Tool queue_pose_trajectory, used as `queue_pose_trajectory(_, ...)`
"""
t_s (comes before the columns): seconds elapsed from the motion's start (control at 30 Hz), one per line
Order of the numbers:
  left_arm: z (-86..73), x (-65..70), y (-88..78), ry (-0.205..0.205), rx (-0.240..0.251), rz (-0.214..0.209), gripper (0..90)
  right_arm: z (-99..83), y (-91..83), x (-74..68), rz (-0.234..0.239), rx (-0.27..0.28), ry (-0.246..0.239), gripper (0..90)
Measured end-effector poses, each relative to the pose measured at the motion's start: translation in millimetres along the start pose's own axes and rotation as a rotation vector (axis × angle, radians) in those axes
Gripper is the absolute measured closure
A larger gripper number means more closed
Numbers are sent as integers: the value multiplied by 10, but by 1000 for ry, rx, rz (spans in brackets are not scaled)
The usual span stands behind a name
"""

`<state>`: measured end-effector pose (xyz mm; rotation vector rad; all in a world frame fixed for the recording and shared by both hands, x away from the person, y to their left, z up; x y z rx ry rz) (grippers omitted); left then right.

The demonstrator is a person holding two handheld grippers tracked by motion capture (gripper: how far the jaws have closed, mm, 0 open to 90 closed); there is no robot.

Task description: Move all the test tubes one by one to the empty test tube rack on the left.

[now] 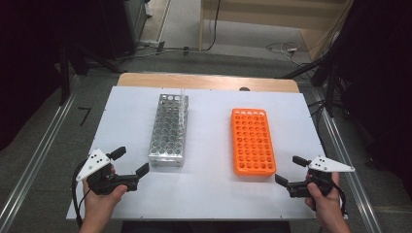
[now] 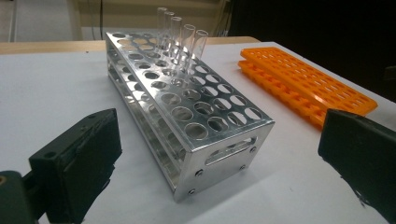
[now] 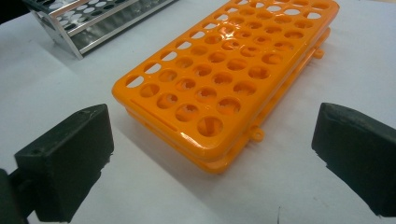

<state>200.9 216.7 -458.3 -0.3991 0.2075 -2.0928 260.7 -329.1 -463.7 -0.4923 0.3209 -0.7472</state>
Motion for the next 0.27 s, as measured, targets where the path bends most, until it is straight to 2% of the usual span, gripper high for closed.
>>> queue_pose_trajectory(0.27, 4, -3, -2, -2, 4, 3, 0, 1, 7, 8, -2, 0, 4, 0)
Point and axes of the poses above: each handheld gripper's, and its own axes: y roughly forward along the jaws, z roughly out of its top, x roughly to its right, the point moved 1 cm from there along y, roughly forward along the jaws, and after that the axes turned 1 degree about -x, right-handed, at the moved point
